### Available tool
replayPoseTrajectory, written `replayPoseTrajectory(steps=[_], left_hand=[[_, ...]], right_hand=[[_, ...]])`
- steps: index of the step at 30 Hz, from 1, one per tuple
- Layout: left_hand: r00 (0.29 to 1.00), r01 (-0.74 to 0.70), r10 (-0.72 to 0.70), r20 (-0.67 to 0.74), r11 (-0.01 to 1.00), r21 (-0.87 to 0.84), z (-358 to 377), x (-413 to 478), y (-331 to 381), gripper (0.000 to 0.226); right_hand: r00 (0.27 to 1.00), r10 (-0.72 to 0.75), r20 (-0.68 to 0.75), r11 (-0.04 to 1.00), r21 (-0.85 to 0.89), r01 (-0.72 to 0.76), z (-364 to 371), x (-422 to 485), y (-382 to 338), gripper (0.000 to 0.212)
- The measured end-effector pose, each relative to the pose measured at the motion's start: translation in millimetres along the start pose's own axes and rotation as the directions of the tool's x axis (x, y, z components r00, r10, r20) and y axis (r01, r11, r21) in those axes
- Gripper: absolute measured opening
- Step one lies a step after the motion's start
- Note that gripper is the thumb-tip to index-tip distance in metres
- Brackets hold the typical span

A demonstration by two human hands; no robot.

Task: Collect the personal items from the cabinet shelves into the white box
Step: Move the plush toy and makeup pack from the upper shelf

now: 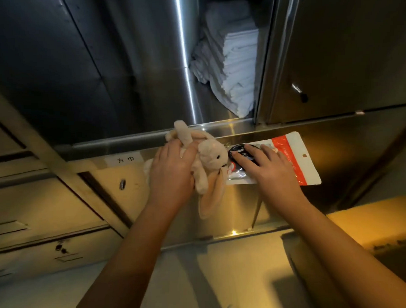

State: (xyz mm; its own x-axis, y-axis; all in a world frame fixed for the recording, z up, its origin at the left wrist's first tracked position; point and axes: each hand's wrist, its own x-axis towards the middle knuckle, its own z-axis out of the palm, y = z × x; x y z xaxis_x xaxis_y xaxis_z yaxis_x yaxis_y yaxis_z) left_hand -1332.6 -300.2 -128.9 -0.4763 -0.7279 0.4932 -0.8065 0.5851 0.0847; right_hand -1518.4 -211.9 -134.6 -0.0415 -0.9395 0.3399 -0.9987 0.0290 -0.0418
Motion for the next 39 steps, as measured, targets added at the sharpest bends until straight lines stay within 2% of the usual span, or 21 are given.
replayPoseTrajectory(steps=[13, 20, 24, 29, 32, 39], left_hand=[[0.984, 0.178, -0.179, 0.009, 0.982, 0.071, 25, 47, -36, 0.055], [0.974, 0.222, -0.226, 0.035, 0.970, 0.100, 38, 71, -71, 0.059], [0.977, 0.200, -0.204, 0.058, 0.978, 0.063, 46, 92, -101, 0.058], [0.983, 0.160, -0.161, 0.090, 0.987, 0.017, 56, 125, -143, 0.067], [0.982, 0.152, -0.151, 0.112, 0.988, -0.005, 64, 144, -169, 0.069], [0.972, 0.130, -0.128, 0.196, 0.992, 0.008, 92, 177, -209, 0.069]], right_hand=[[0.983, -0.184, -0.018, 0.982, 0.040, 0.185, 42, 89, 11, 0.063], [0.977, -0.196, -0.079, 0.978, 0.062, 0.201, 65, 130, -3, 0.062], [0.975, -0.199, -0.101, 0.979, 0.031, 0.203, 77, 162, -16, 0.062], [0.969, -0.196, -0.151, 0.980, 0.004, 0.199, 92, 207, -37, 0.063], [0.977, -0.173, -0.129, 0.984, 0.009, 0.175, 102, 233, -48, 0.070], [0.988, -0.147, -0.046, 0.989, -0.007, 0.147, 122, 272, -61, 0.070]])
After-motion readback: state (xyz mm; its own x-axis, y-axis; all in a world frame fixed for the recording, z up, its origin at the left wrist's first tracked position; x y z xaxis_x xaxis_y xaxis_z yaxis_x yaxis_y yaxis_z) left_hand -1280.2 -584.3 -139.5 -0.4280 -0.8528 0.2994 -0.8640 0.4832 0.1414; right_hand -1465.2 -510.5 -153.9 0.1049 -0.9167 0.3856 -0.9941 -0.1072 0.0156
